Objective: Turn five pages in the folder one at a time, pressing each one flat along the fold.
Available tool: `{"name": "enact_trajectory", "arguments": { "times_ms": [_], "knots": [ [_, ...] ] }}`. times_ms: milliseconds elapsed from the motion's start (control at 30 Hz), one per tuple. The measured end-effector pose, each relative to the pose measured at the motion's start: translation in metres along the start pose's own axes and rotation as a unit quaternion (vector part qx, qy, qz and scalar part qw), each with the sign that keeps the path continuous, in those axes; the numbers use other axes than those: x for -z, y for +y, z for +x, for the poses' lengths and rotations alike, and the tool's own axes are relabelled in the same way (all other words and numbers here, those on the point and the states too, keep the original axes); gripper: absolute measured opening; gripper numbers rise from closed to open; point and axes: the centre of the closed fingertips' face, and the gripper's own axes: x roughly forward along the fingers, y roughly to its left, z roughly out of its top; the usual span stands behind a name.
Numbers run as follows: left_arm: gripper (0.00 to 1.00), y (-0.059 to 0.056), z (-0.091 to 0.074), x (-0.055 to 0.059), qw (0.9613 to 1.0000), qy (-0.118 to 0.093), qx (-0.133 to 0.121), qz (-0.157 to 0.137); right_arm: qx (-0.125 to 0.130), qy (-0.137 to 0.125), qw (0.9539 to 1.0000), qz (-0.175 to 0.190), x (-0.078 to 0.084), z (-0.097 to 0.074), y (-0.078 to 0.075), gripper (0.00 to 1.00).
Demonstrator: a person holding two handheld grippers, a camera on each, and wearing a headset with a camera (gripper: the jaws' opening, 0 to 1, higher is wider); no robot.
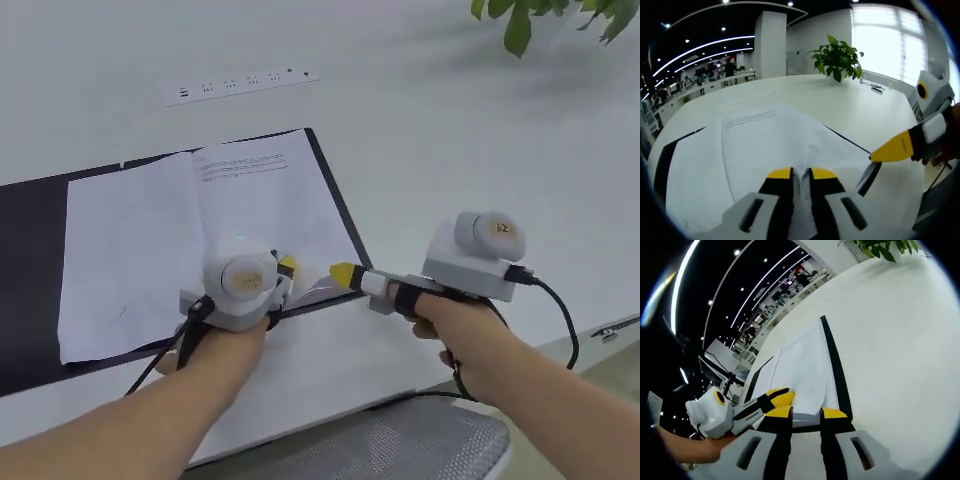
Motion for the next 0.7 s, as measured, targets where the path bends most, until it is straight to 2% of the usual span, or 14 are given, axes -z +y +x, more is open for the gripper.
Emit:
{"name": "enact_trajectory", "arguments": {
  "times_ms": [133,233,433,533,633,700],
  "knots": [
    [0.11,0.0,0.0,0.0,1.0,0.002,0.0,0.001,0.019,-0.005,0.9998,0.002,-0.001,0.0,-0.008,0.01],
    [0.11,0.0,0.0,0.0,1.0,0.005,0.0,0.003,0.018,-0.009,0.9998,0.007,-0.002,0.001,-0.008,0.0],
    [0.12,-0.002,-0.001,-0.001,0.9999,0.012,0.006,-0.002,0.02,-0.012,0.9997,-0.009,-0.006,-0.004,-0.004,0.0],
    [0.17,0.001,-0.01,0.0,0.9996,0.023,0.016,-0.004,0.013,-0.023,0.9996,-0.014,-0.014,-0.013,0.004,0.0],
    [0.21,0.006,-0.024,-0.008,0.9998,0.004,0.019,-0.009,0.002,-0.035,0.9993,-0.012,-0.022,-0.019,0.013,0.0],
    [0.22,0.008,-0.034,-0.017,0.9995,-0.011,0.024,-0.018,-0.005,-0.043,0.999,-0.013,-0.026,-0.023,0.022,0.0]
  ]
}}
